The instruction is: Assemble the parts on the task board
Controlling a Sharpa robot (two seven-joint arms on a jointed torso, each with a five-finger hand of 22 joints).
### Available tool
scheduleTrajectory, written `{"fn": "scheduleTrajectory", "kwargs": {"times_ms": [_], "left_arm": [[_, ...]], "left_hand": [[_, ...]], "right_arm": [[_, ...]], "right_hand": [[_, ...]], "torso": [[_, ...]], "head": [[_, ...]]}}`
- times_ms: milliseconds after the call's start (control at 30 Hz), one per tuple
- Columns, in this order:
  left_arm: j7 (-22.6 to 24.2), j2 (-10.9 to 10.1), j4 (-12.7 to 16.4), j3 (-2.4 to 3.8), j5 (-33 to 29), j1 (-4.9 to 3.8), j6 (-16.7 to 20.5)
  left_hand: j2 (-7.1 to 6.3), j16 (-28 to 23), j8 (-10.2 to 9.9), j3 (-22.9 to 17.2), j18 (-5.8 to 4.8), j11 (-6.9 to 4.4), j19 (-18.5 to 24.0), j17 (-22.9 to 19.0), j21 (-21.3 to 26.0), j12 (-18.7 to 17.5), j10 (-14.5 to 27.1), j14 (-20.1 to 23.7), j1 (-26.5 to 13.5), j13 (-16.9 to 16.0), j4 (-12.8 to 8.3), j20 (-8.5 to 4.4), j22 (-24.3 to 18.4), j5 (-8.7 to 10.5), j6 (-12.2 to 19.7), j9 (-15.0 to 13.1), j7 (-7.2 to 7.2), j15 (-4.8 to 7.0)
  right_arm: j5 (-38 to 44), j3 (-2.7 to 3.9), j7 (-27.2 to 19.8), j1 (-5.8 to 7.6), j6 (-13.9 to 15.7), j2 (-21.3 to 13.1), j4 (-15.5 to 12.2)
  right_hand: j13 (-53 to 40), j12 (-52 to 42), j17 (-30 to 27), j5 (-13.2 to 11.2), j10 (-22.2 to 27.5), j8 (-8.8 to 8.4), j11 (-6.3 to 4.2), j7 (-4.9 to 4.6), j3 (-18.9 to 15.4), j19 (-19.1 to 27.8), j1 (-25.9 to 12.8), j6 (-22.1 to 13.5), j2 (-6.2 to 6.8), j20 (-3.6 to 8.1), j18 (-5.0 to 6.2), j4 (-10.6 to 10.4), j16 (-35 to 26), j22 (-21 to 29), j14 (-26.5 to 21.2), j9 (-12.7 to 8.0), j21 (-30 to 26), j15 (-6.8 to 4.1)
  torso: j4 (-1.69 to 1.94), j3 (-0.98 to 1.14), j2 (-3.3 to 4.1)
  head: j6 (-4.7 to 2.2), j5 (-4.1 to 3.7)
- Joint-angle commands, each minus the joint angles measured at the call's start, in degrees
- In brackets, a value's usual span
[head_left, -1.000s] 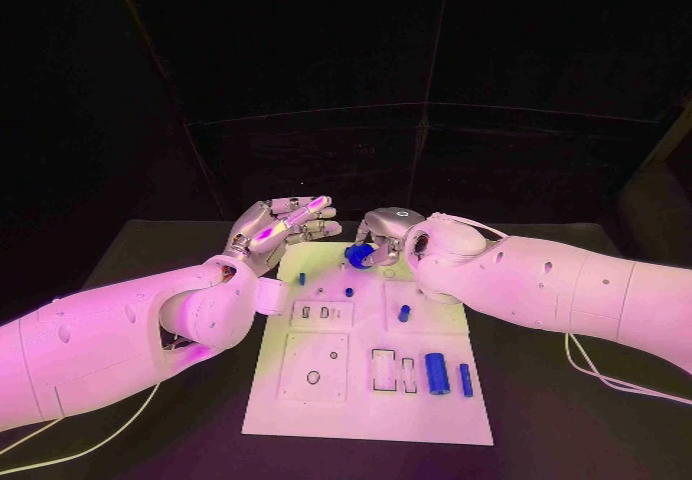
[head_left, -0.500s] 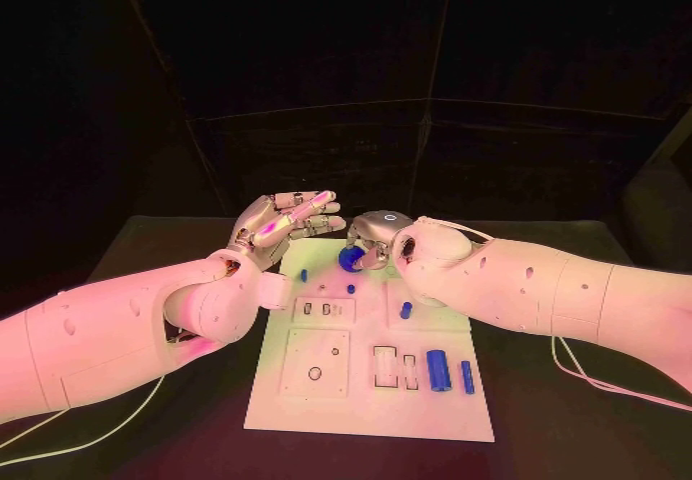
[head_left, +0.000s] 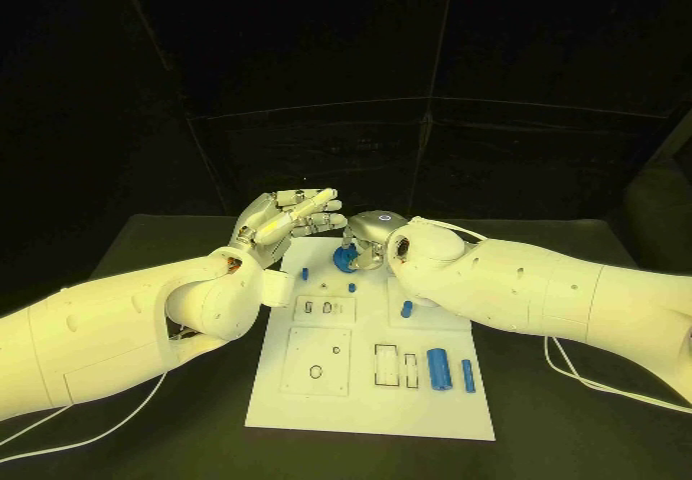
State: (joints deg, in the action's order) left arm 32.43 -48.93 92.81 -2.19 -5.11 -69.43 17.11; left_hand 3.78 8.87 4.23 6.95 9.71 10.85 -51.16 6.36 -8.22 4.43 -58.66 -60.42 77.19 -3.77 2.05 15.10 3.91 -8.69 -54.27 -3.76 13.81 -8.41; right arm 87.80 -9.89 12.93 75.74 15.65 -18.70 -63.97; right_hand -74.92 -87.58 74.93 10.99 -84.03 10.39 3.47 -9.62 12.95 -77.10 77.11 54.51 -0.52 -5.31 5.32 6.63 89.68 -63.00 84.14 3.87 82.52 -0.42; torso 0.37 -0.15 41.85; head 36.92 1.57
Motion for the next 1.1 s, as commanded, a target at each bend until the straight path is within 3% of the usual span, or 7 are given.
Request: {"fn": "scheduleTrajectory", "kwargs": {"times_ms": [33, 200, 400, 700, 767, 967, 1100], "left_arm": [[0.3, 0.1, 0.1, 0.04, 0.1, -0.11, -0.5], [0.3, 0.1, 0.1, 0.04, 0.1, -0.13, -0.5], [0.3, 0.1, 0.1, 0.04, 0.1, -0.18, -0.5], [0.2, 0.1, 0.1, 0.04, 0.1, -0.23, -0.5], [0.2, 0.1, 0.0, 0.04, 0.1, -0.24, -0.5], [0.1, 0.0, 0.0, 0.04, 0.1, -0.25, -0.3], [0.1, 0.0, 0.0, 0.04, 0.1, -0.25, -0.3]], "left_hand": [[0.37, -0.4, -0.1, 0.0, 0.80, 0.08, -0.5, 0.1, 0.4, -0.2, 0.0, -0.4, 0.1, 0.1, -0.3, -0.11, 0.0, 0.14, -0.1, 0.1, 0.27, -0.05], [0.37, -0.4, -0.1, 0.0, 0.80, 0.08, -0.5, 0.1, 0.4, -0.2, 0.0, -0.4, 0.1, 0.1, -0.3, -0.11, 0.0, 0.14, -0.1, 0.1, 0.27, -0.05], [0.37, -0.4, -0.1, 0.0, 0.80, 0.08, -0.5, 0.1, 0.4, -0.2, 0.0, -0.4, 0.1, 0.1, -0.3, -0.11, 0.0, 0.14, -0.1, 0.1, 0.27, -0.05], [0.37, -0.4, -0.1, 0.0, 0.80, 0.08, -0.5, 0.1, 0.4, -0.2, 0.0, -0.4, 0.1, 0.1, -0.3, -0.11, 0.0, 0.14, -0.1, 0.1, 0.27, -0.05], [0.37, -0.4, -0.1, 0.0, 0.80, 0.09, -0.5, 0.1, 0.4, -0.2, 0.0, -0.4, 0.0, 0.1, -0.3, -0.11, 0.0, 0.14, -0.1, 0.1, 0.28, -0.05], [0.39, -0.5, -0.1, 0.0, 0.80, 0.11, -0.5, 0.1, 0.4, -0.2, 0.0, -0.4, 0.0, 0.1, -0.3, -0.10, 0.0, 0.14, 0.0, 0.1, 0.31, -0.07], [0.39, -0.5, -0.1, 0.0, 0.80, 0.11, -0.5, 0.1, 0.4, -0.2, 0.0, -0.4, 0.0, 0.1, -0.3, -0.10, 0.0, 0.14, 0.0, 0.1, 0.31, -0.07]], "right_arm": [[0.4, -0.10, -0.1, -0.17, -0.5, 0.2, 0.3], [0.4, -0.10, 0.0, -0.24, -1.3, 0.7, 0.9], [0.1, -0.10, 0.2, -0.27, -2.9, 1.1, 1.6], [-0.3, -0.10, 0.5, -0.28, -3.6, 1.2, 1.9], [-0.8, -0.10, 0.5, -0.28, -3.9, 1.1, 1.9], [-2.5, -0.10, 0.7, -0.28, -4.7, 0.9, 2.0], [-2.9, -0.10, 1.0, -0.27, -4.6, 0.7, 2.1]], "right_hand": [[-11.2, 0.3, 14.2, 0.0, -3.6, -0.69, 0.01, 1.20, 0.5, -0.3, -0.7, 2.3, 0.01, -0.19, -0.63, 0.1, 0.1, -0.1, 5.7, 0.0, 0.3, -0.22], [-10.5, 0.8, 14.1, -0.6, -3.1, -2.00, 0.43, 0.69, 1.0, -0.4, -1.5, 1.0, 0.57, -0.44, -0.66, 0.2, 0.0, -0.2, 5.6, -0.2, 0.3, 0.11], [-9.4, 1.7, 13.8, -6.9, -2.4, -4.55, 1.36, -0.26, 0.2, -0.4, -3.8, -1.9, 1.50, -1.24, -0.69, -0.9, -0.1, -0.4, 5.6, -0.2, 0.3, 0.95], [-8.5, 2.4, 13.5, -7.6, -1.7, -6.14, 1.84, -0.75, -0.9, -0.2, -4.7, -3.8, 1.67, -1.71, -0.65, -2.0, -0.1, -0.3, 5.5, -0.1, 0.3, 1.39], [-8.5, 2.4, 13.5, -7.6, -1.7, -6.35, 1.95, -0.82, -1.6, -0.2, -5.9, -4.0, 1.53, -1.85, -0.64, -3.2, -0.2, -0.3, 5.5, 0.0, 0.3, 1.51], [-8.3, 2.5, 13.3, -5.0, -1.6, -6.59, 2.07, -0.91, -5.4, -0.2, -13.0, -4.2, 0.37, -2.02, -0.64, -10.9, -0.2, -0.5, 5.5, 0.1, 0.4, 1.67], [-8.3, 2.5, 13.2, -3.6, -1.6, -6.68, 2.13, -0.97, -6.3, -0.2, -12.8, -4.5, 0.36, -2.06, -0.65, -11.7, -0.3, -0.5, 5.4, 0.1, 0.4, 1.68]], "torso": [[-0.03, -0.02, 0.00], [0.00, -0.02, 0.01], [0.02, 0.00, -0.01], [-0.08, 0.03, -0.01], [-0.01, 0.02, -0.03], [-0.04, 0.03, -0.04], [-0.05, 0.03, -0.04]], "head": [[0.03, -0.04], [0.11, -0.01], [0.17, 0.07], [0.20, 0.10], [0.27, 0.05], [0.26, 0.09], [0.22, 0.04]]}}
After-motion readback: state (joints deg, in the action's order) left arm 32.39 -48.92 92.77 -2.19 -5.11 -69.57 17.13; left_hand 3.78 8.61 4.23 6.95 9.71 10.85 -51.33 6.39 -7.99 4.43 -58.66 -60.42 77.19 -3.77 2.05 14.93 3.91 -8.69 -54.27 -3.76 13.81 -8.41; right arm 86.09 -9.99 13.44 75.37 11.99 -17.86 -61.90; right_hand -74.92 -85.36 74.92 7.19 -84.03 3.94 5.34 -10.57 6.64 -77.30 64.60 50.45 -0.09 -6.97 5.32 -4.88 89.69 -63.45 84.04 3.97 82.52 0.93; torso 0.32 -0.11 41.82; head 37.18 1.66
